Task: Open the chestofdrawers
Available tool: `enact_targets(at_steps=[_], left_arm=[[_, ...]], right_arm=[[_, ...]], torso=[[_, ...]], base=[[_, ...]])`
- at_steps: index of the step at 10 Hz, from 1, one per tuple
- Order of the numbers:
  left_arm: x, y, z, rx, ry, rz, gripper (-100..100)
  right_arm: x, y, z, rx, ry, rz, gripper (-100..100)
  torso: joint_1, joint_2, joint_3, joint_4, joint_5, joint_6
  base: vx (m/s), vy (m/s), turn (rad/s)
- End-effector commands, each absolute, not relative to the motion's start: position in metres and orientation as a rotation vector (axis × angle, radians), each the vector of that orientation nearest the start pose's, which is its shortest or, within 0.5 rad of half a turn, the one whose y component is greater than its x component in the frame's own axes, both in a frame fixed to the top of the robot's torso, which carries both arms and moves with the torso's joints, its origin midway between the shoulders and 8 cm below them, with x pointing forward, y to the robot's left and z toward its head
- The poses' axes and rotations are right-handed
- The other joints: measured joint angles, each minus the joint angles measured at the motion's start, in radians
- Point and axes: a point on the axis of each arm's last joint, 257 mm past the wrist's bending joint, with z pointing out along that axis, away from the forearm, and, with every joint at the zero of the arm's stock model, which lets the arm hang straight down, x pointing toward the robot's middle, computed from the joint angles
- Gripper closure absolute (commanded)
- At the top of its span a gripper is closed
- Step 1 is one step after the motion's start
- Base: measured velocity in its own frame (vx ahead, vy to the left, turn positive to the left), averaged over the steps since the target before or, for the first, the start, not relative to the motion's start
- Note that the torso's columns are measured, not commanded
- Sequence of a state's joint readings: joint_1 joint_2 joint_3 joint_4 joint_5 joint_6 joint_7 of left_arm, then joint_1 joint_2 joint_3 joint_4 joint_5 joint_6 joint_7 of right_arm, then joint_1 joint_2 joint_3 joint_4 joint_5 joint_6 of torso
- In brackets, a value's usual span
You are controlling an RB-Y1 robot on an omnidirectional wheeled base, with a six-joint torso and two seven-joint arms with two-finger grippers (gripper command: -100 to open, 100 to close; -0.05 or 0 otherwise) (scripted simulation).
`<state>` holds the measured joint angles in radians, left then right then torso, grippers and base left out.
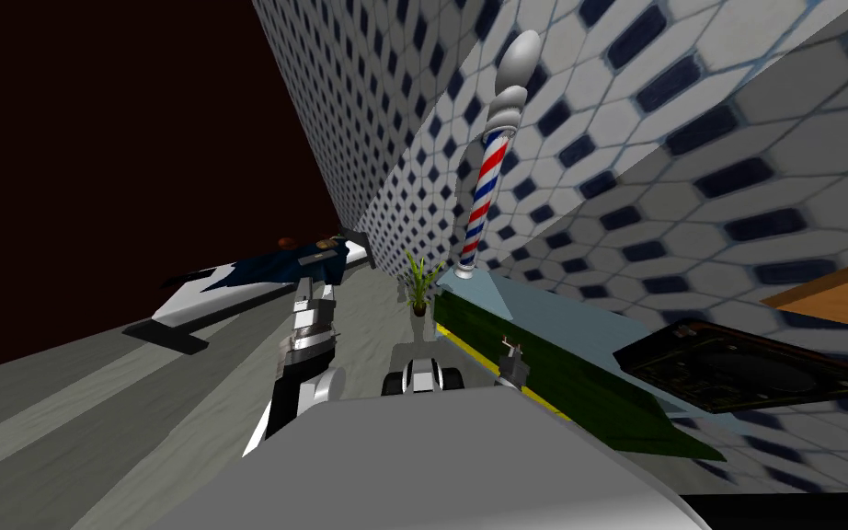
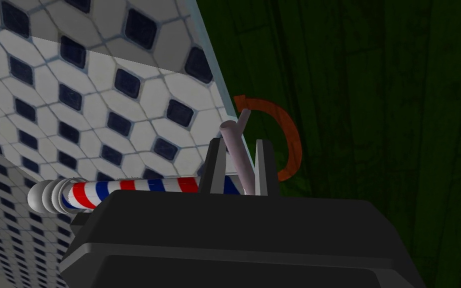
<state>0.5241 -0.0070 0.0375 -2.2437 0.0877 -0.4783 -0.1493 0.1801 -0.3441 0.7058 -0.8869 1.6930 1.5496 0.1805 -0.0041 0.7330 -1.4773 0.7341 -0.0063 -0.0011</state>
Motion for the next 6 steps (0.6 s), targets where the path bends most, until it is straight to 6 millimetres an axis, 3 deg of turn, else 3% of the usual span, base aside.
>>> enact_targets(at_steps=[1,3,4,6], left_arm=[[0.347,0.309,-0.003,-0.719,0.645,-1.153,0],[0.347,0.309,-0.003,-0.719,0.645,-1.153,0],[0.347,0.309,-0.003,-0.719,0.645,-1.153,0],[0.347,0.309,-0.003,-0.719,0.645,-1.153,0]], right_arm=[[0.258,-0.418,-0.377,-0.404,1.565,-1.605,100],[0.257,-0.421,-0.372,-0.398,1.553,-1.618,100],[0.276,-0.431,-0.365,-0.403,1.558,-1.619,-100],[0.296,-0.441,-0.355,-0.406,1.557,-1.62,-100]], torso=[[0.003,0.004,0.003,0.0,-0.001,-0.001],[-0.001,0.001,0.001,0.001,-0.001,-0.002],[-0.005,-0.004,-0.002,0.002,0.002,-0.001],[0.004,0.004,0.0,0.004,0.007,0.001]], base=[[-0.165,0.155,-0.029],[-0.119,0.097,-0.016],[-0.082,0.064,-0.038],[-0.108,0.07,-0.036]])
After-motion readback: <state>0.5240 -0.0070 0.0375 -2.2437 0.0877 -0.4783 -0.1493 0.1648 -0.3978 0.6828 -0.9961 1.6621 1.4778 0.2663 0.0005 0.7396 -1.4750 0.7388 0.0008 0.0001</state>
